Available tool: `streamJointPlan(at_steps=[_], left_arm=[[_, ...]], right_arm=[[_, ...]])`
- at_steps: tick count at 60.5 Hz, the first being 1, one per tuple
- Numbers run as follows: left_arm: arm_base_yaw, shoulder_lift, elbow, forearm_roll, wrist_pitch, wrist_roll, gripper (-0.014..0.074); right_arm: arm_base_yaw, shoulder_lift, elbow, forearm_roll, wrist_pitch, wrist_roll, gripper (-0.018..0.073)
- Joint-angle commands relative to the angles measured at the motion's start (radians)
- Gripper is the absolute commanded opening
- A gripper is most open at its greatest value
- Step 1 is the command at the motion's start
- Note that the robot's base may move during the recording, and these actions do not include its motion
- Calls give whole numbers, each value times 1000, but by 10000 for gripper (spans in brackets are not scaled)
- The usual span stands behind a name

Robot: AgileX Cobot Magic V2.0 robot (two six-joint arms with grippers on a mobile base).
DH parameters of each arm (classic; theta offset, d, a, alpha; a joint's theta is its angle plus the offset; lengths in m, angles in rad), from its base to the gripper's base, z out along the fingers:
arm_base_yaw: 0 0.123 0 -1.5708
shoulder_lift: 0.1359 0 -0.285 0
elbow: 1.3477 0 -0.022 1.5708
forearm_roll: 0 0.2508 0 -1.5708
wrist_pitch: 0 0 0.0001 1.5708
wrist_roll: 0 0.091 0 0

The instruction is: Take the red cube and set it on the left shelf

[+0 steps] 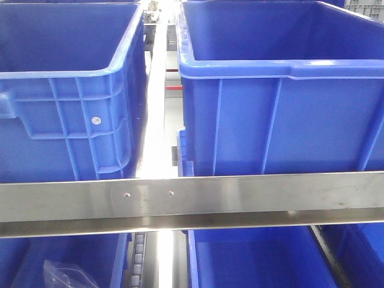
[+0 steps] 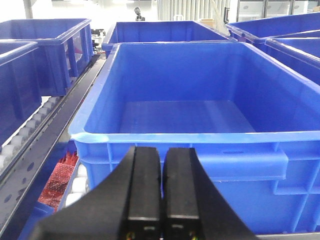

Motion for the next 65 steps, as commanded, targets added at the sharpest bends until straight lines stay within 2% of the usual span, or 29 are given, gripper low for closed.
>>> streamJointPlan(at_steps=[1, 8, 20, 65], left_arm=[[-4, -14, 25, 0, -85, 0, 102], [-4, -14, 25, 0, -85, 0, 102], [-4, -14, 25, 0, -85, 0, 102], [-4, -14, 25, 0, -85, 0, 102]], right_arm=[[-8, -22, -16, -9, -91, -7, 50], [-8, -22, -16, -47, -92, -2, 50], [-8, -22, -16, -135, -92, 77, 50], [-8, -22, -16, -136, -91, 76, 50]])
